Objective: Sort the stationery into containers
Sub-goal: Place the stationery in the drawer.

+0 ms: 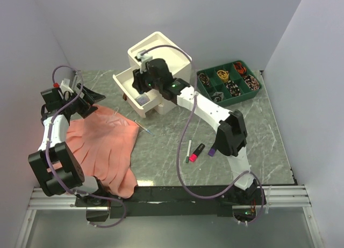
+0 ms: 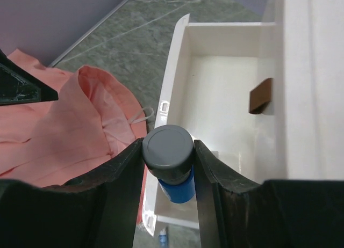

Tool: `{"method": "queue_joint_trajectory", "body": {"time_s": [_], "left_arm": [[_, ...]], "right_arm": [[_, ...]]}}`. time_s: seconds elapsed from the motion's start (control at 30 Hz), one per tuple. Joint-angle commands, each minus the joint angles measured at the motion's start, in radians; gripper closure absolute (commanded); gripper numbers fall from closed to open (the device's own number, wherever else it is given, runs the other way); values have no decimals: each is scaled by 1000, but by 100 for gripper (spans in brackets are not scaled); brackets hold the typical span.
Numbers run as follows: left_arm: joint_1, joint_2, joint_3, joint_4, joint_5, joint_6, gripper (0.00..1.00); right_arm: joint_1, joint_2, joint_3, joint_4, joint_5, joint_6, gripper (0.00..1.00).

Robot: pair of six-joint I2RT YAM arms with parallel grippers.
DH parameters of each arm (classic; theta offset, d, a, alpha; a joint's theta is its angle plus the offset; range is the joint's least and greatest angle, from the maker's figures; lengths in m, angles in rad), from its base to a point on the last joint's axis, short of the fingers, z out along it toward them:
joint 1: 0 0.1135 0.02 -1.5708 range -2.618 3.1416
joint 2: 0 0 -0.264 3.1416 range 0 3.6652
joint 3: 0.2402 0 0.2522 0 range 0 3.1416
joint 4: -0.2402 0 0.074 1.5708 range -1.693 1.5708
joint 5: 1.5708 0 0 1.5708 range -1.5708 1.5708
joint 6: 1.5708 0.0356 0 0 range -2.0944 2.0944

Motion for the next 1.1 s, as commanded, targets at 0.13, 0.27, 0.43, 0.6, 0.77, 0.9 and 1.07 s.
{"method": "queue_joint_trajectory", "body": {"time_s": [0.13, 0.27, 0.43, 0.6, 0.77, 0.9, 1.07], "left_arm": [[4, -30, -50, 101, 38, -46, 0], [4, -19, -90, 145, 57, -101, 1], [-10, 7, -62, 130, 55, -98, 0], [-40, 35, -54, 158, 64, -115, 1], [-105, 121, -21, 221, 89, -176, 2], [-152, 214, 36, 271, 107, -237, 22], [-175, 302, 51, 429, 170, -362, 94]], "right_arm": [[19, 145, 149, 104, 83, -54, 100], [19, 170, 135, 162, 108, -87, 91], [24, 161, 132, 183, 134, -91, 44], [24, 75, 85, 202, 78, -71, 31], [15, -40, 57, 214, 68, -48, 37], [-7, -132, -38, 350, 131, -84, 65], [-21, -126, -57, 436, 234, -220, 99]]}}
